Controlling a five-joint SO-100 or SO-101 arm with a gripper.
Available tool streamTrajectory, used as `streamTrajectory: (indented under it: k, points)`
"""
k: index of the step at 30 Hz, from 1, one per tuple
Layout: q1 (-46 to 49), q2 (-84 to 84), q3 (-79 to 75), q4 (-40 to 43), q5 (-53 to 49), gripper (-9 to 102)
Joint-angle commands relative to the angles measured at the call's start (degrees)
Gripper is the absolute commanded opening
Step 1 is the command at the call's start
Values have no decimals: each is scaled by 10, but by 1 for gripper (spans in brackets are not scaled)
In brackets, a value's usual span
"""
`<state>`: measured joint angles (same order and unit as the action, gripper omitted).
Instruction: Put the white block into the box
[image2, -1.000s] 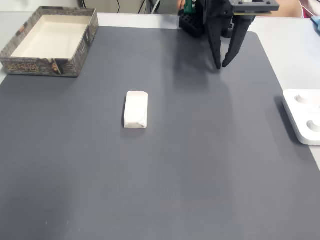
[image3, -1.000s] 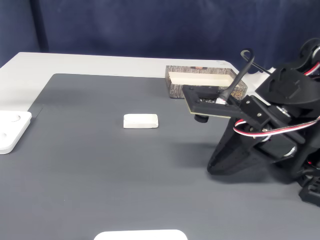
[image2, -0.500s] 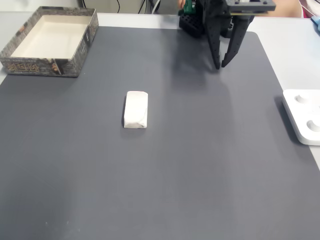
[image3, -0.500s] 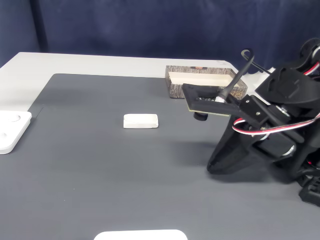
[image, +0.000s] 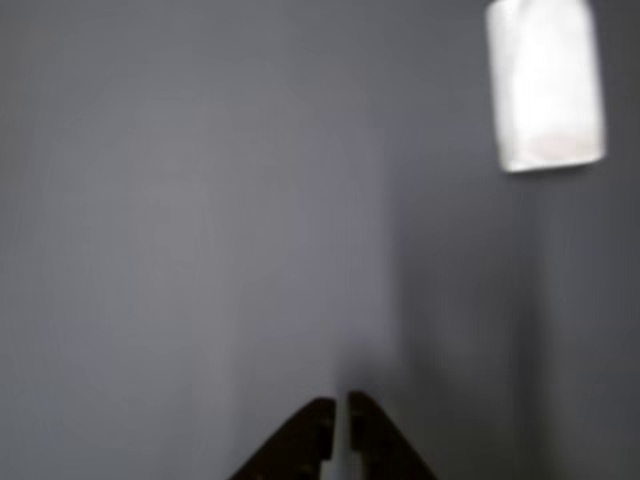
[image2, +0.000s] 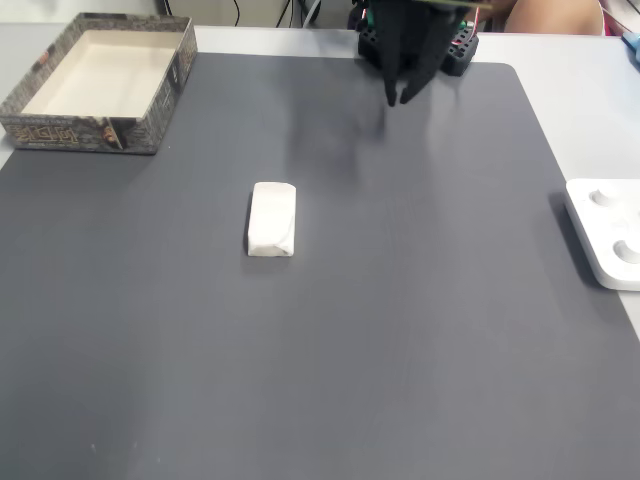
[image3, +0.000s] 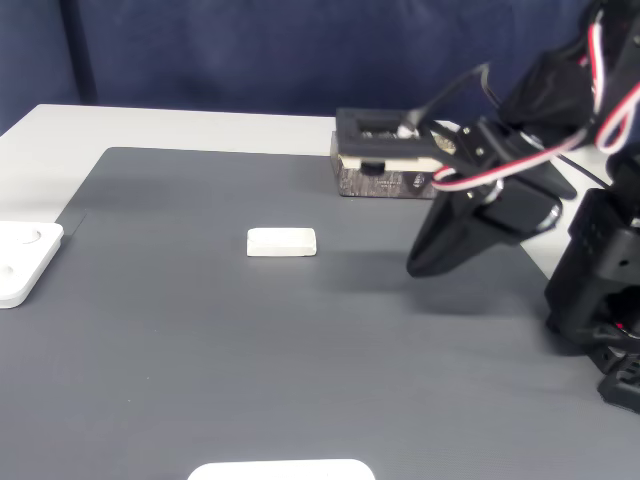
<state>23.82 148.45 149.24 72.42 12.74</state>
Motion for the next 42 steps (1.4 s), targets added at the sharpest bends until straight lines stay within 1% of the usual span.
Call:
streamTrajectory:
  k: [1, 5, 11, 14, 16, 18, 19, 20, 24, 26, 32, 42]
  points:
    - [44, -76, -96, 10, 40, -2]
    - [81, -153, -171, 35, 76, -2]
    - [128, -264, -285, 50, 128, -2]
    - [145, -318, -335, 79, 153, -2]
    - [148, -353, -364, 78, 147, -2]
    - [137, -391, -392, 33, 106, -2]
    - [131, -412, -410, 14, 102, -2]
    - [128, -433, -435, 12, 102, -2]
    - [131, -512, -530, 60, 102, -2]
    - [132, -548, -562, 64, 108, -2]
    - [129, -606, -599, 68, 112, -2]
    - [133, -682, -662, 104, 172, -2]
